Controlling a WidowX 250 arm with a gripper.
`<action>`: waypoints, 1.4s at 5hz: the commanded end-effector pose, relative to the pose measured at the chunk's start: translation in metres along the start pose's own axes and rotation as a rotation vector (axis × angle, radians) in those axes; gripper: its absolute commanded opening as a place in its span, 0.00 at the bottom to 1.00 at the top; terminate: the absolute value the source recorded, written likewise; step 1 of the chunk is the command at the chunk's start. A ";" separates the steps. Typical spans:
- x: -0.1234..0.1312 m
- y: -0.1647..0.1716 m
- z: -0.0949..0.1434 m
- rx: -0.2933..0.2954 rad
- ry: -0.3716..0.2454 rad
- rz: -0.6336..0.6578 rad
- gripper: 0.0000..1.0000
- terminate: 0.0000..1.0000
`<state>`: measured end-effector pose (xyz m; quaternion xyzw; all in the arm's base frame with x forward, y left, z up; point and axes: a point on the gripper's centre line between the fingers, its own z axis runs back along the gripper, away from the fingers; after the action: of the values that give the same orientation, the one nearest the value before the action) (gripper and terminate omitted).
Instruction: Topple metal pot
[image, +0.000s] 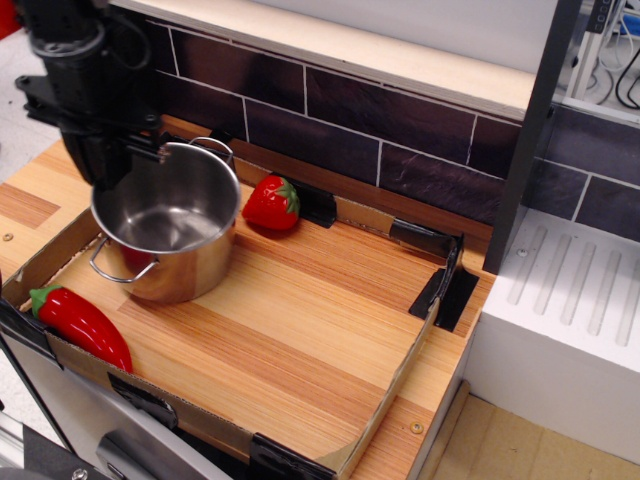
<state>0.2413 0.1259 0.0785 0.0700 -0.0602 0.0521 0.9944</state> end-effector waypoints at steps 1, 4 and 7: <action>-0.003 -0.040 0.033 0.071 -0.093 -0.054 0.00 0.00; -0.015 -0.094 0.029 0.390 -0.355 -0.078 0.00 0.00; -0.032 -0.120 0.019 0.437 -0.304 -0.160 0.00 0.00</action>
<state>0.2153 0.0016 0.0788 0.2997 -0.1761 -0.0216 0.9374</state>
